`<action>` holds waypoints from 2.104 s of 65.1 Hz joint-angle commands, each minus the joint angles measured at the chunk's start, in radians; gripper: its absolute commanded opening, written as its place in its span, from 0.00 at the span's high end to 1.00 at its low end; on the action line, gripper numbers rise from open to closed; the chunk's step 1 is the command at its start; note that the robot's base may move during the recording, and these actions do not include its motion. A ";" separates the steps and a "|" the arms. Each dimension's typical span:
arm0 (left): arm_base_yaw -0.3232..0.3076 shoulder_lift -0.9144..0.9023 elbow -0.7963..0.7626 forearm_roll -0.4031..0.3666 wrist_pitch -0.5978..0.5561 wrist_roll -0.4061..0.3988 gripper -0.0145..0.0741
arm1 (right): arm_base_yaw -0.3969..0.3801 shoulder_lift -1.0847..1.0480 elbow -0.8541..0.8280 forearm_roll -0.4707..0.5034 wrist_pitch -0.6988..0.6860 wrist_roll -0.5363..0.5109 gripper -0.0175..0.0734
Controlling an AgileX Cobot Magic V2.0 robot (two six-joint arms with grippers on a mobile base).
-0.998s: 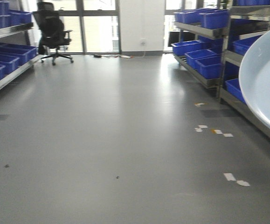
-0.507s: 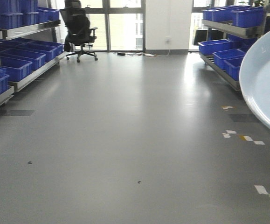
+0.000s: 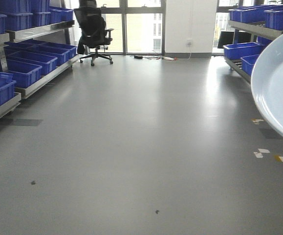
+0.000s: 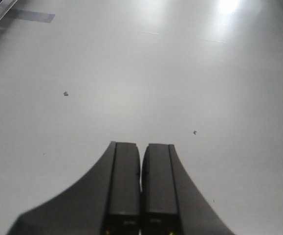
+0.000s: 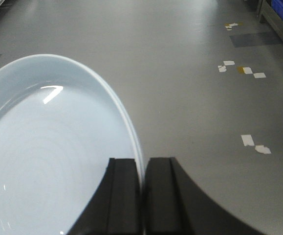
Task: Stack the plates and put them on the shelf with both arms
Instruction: 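Drive the base to the shelf of blue bins holding the plates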
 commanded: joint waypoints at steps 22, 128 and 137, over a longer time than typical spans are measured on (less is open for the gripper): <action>0.001 0.001 -0.028 -0.002 -0.082 -0.005 0.74 | -0.007 0.003 -0.029 -0.007 -0.104 -0.003 0.75; 0.001 0.001 -0.028 -0.002 -0.082 -0.005 0.74 | -0.007 0.003 -0.029 -0.007 -0.104 -0.003 0.75; 0.001 0.001 -0.028 -0.002 -0.082 -0.005 0.74 | -0.007 0.003 -0.029 -0.007 -0.104 -0.003 0.75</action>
